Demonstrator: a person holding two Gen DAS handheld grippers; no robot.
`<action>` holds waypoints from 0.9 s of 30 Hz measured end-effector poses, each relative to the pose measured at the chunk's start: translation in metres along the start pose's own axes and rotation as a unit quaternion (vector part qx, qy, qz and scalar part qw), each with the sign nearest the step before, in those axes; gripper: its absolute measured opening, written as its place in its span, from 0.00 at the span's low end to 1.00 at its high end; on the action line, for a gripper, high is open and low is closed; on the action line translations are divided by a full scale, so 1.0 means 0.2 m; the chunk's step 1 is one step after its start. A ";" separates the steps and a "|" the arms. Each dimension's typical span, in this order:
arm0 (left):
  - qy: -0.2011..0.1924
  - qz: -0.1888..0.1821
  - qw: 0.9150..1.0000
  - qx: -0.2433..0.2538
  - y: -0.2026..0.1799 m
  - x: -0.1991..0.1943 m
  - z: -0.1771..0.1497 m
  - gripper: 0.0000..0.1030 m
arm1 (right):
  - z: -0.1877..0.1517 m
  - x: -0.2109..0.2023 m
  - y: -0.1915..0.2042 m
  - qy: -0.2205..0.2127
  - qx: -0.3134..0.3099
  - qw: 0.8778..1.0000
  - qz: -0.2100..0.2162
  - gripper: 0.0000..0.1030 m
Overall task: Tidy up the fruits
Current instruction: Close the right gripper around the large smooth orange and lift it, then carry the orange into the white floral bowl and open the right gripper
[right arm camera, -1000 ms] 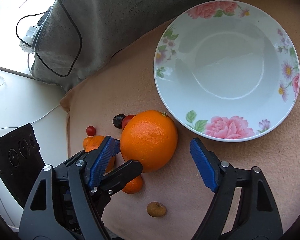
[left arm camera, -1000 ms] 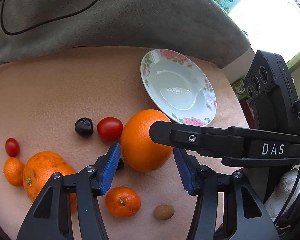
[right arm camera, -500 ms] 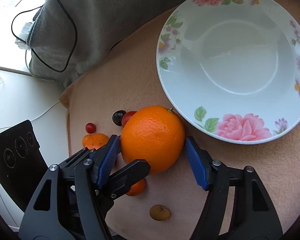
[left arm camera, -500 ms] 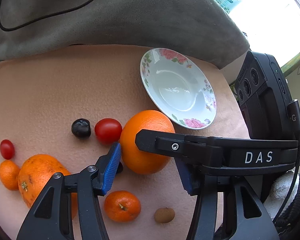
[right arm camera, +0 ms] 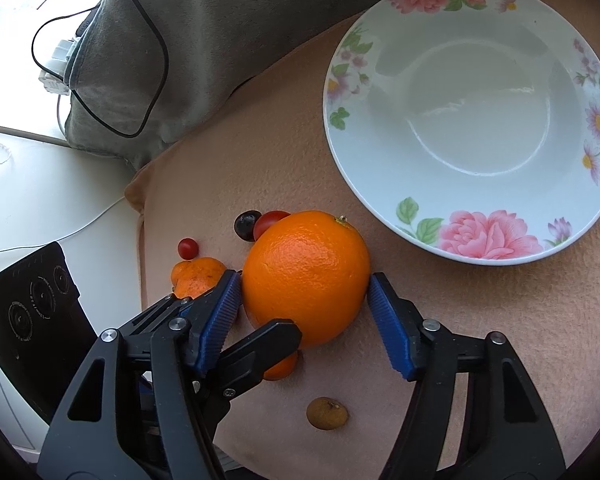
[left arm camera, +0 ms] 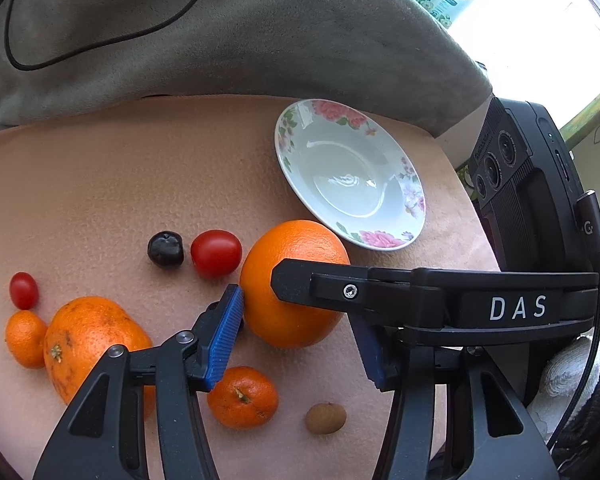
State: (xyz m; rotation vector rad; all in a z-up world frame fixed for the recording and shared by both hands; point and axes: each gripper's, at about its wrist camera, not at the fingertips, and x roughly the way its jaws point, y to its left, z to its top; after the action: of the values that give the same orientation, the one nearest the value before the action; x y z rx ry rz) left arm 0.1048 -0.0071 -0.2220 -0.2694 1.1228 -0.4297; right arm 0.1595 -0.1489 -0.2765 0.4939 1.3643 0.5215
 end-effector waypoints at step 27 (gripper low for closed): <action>-0.029 -0.029 0.999 0.029 -0.34 0.07 0.16 0.51 | 0.11 -0.39 -0.18 -0.050 0.017 0.998 -0.016 0.66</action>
State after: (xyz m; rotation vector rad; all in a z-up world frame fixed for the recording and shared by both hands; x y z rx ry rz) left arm 0.1270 -0.0735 -0.1920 -0.2633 1.0455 -0.5025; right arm 0.1736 -0.2263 -0.2351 0.5182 1.2852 0.4414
